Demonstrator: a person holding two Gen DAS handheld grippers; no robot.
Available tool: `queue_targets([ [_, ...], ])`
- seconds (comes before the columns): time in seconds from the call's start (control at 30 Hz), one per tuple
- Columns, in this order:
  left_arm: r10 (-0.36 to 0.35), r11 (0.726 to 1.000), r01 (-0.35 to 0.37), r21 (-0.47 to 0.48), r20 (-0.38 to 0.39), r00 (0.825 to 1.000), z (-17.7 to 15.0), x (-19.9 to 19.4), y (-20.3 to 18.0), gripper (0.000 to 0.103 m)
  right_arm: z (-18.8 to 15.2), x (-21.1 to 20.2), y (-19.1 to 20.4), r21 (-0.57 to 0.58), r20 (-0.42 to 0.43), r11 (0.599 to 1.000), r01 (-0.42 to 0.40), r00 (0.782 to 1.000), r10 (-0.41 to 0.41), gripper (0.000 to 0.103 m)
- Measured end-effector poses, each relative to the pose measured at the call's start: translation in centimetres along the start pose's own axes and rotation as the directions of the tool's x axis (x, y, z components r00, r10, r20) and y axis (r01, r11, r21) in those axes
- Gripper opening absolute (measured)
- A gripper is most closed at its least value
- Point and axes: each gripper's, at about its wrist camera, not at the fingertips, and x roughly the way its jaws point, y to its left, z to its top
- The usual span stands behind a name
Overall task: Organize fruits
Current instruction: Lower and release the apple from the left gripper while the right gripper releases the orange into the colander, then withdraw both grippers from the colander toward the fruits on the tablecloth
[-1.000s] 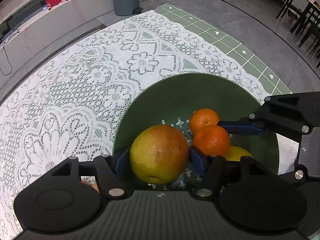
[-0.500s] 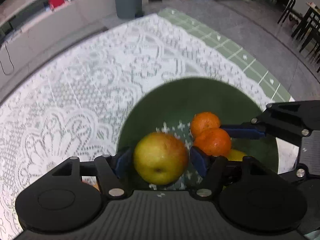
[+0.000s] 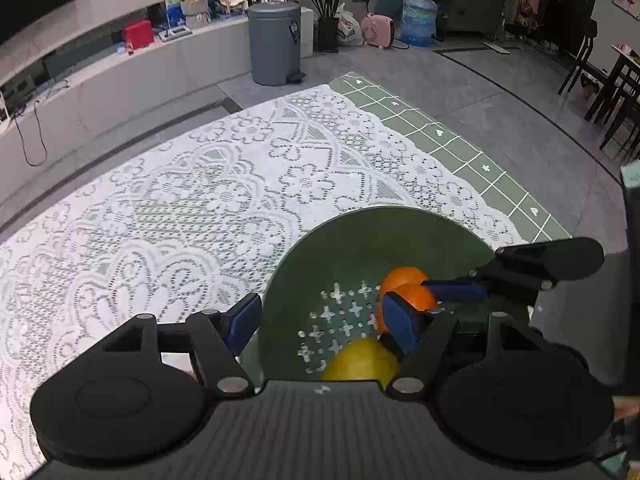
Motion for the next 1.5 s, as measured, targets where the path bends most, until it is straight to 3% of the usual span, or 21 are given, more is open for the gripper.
queue_targets([
  [0.23,0.05,0.996,-0.051,0.068,0.017,0.999,-1.3,-0.7,-0.5,0.081,-0.5,0.2,0.6,-0.03,-0.013,0.999,0.019,1.0,-0.02,0.045],
  [0.5,0.049,0.997,-0.05,0.056,0.033,0.998,-2.7,-2.2,0.0,0.081,-1.0,-2.1,1.6,-0.034,0.099,0.999,0.027,0.995,-0.024,0.046],
  [0.57,0.05,0.998,-0.052,0.046,0.041,0.998,-3.1,-2.7,0.2,0.081,-1.2,-2.9,2.1,-0.03,0.149,0.999,0.045,0.988,-0.04,0.054],
  [0.83,0.055,0.998,-0.054,-0.021,0.092,0.994,-5.5,-5.3,1.6,0.081,-2.5,-6.3,3.8,0.062,0.316,0.997,0.054,0.946,-0.071,0.058],
  [1.07,0.099,0.994,-0.089,-0.064,0.172,0.98,-8.0,-8.3,2.7,0.081,-4.0,-8.1,6.3,0.113,0.393,0.993,0.032,0.916,-0.075,0.061],
  [1.5,0.162,0.965,-0.113,-0.237,0.201,0.966,-14.7,-11.9,6.0,0.081,-6.7,-8.7,12.1,0.13,0.397,0.991,-0.03,0.917,-0.025,0.071],
])
